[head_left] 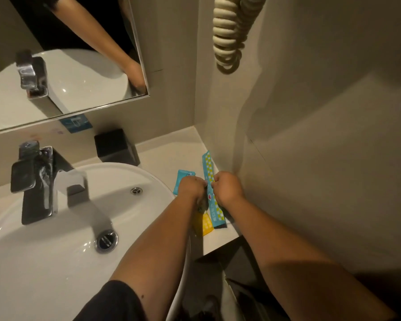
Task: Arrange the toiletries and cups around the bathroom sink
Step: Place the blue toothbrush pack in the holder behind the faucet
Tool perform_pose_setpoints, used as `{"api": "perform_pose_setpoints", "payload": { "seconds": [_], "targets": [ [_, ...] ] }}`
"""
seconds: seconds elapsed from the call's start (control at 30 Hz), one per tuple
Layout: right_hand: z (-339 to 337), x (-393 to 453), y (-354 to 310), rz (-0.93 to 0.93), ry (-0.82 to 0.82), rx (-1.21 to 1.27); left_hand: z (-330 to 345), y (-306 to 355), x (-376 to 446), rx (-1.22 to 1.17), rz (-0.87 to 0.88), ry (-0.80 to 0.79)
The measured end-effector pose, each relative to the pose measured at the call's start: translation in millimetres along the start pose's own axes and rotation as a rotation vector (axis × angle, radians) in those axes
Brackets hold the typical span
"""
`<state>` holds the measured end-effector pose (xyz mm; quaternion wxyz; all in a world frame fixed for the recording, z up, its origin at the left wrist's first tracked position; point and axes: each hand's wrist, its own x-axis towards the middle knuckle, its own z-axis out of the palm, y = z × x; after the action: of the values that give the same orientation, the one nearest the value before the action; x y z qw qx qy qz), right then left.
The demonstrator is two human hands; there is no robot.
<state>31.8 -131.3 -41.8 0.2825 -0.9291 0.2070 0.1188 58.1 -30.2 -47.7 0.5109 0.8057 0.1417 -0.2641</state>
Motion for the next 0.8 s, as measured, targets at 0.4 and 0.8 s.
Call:
{"api": "perform_pose_setpoints", "payload": {
  "seconds": [0.4,0.8],
  "targets": [
    [-90,-40,-94,-0.211,0.017,0.167,-93,64,-70,-0.182,0.273,0.258],
    [-68,-29,-252,-0.560,0.006,0.179,-245,78,-77,-0.088,0.432,0.613]
  ]
}}
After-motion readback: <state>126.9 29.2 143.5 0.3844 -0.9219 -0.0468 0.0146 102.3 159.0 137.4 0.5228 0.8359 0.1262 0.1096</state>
